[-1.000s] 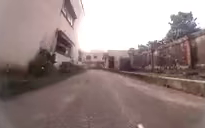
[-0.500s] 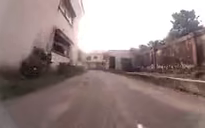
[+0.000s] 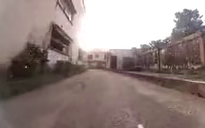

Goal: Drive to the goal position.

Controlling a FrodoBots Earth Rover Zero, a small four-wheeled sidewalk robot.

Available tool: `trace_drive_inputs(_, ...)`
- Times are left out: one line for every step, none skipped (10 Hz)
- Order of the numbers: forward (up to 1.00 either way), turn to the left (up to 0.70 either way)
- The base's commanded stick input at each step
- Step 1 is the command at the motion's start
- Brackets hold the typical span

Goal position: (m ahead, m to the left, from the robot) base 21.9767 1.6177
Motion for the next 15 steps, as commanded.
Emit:
trace_drive_inputs(1.0, 0.0)
trace_drive_inputs(1.0, 0.0)
trace_drive_inputs(1.0, 0.0)
trace_drive_inputs(1.0, 0.0)
trace_drive_inputs(1.0, 0.0)
trace_drive_inputs(1.0, 0.0)
trace_drive_inputs(1.0, 0.0)
trace_drive_inputs(1.0, 0.0)
trace_drive_inputs(1.0, 0.0)
trace_drive_inputs(1.0, 0.0)
trace_drive_inputs(1.0, 0.0)
trace_drive_inputs(1.0, 0.0)
trace_drive_inputs(1.0, 0.0)
trace_drive_inputs(1.0, 0.0)
trace_drive_inputs(1.0, 0.0)
